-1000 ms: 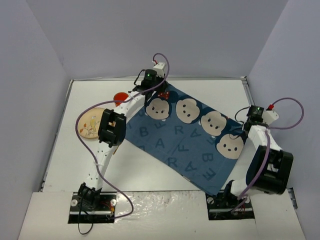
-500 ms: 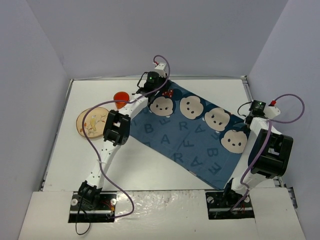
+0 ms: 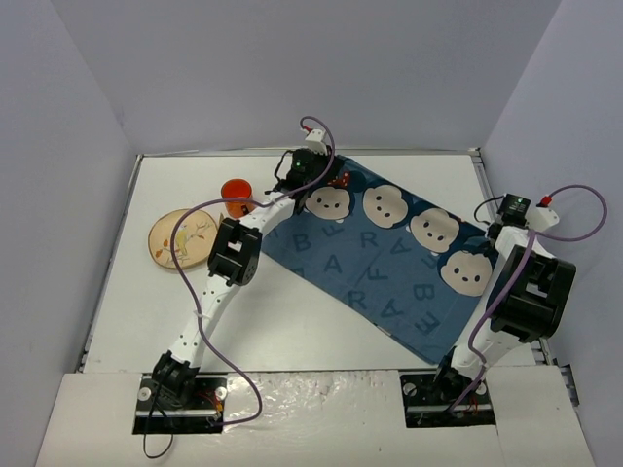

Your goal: Set the dinner table for one person

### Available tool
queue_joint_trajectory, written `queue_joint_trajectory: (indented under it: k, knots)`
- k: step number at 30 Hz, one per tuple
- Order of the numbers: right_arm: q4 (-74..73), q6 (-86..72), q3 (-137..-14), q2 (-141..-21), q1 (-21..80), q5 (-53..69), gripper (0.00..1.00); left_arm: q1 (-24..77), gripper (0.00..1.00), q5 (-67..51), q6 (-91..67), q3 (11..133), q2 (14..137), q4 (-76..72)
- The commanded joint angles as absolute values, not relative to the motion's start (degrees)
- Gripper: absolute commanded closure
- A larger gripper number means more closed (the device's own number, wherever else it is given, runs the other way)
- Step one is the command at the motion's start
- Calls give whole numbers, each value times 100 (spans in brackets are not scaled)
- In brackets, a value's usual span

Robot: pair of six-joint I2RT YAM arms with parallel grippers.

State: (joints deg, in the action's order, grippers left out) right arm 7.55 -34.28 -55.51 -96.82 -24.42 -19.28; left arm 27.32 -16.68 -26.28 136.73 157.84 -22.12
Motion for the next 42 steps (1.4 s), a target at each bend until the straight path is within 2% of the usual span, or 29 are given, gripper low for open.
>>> queue_joint_trajectory:
  k: [1,3,5,7,10,12,14,15,20,25,30,36,42]
  knots:
    - [932,-3238,-5779,-9629,-2685,-2582,99,2487,100,-1133,-2712,13943,15509,-3188]
    - [932,-3243,-5772,-9642,-2689,-2543,97,2490,99,-1099,-2719,13910,15507,-3237]
    - [932,-3222,-5755,-9618,-2689,-2506,86,2488,89,-1070,-2724,13859,15470,-3305]
    - [930,-3176,-5739,-9553,-2689,-2421,77,2496,71,-1044,-2714,13758,15386,-3314]
    - [905,-3044,-5730,-9323,-2672,-2272,59,2496,48,-1011,-2640,13568,15140,-3314]
    - [887,-2934,-5731,-9174,-2627,-2152,51,2487,32,-993,-2592,13428,14946,-3304]
    - [850,-2789,-5739,-8970,-2533,-1983,41,2487,8,-967,-2518,13240,14607,-3236]
    - [836,-2709,-5734,-8839,-2462,-1923,36,2488,4,-972,-2484,13128,14475,-3183]
    - [782,-2228,-5627,-8306,-1660,-1531,27,2529,3,-1055,-2523,12334,13406,-2787]
    - [761,-2026,-5432,-7884,-972,-661,10,2742,3,-940,-2379,11231,12270,-1855]
    - [673,-2221,-4933,-7602,-745,-418,3,3035,3,-341,-2057,10088,11408,-873]
    - [589,-2472,-4299,-7519,-747,-463,0,3173,3,-228,-2339,9242,11316,-468]
    - [623,-2620,-4083,-7904,-745,-392,0,3167,3,-112,-2624,9358,11930,-9]
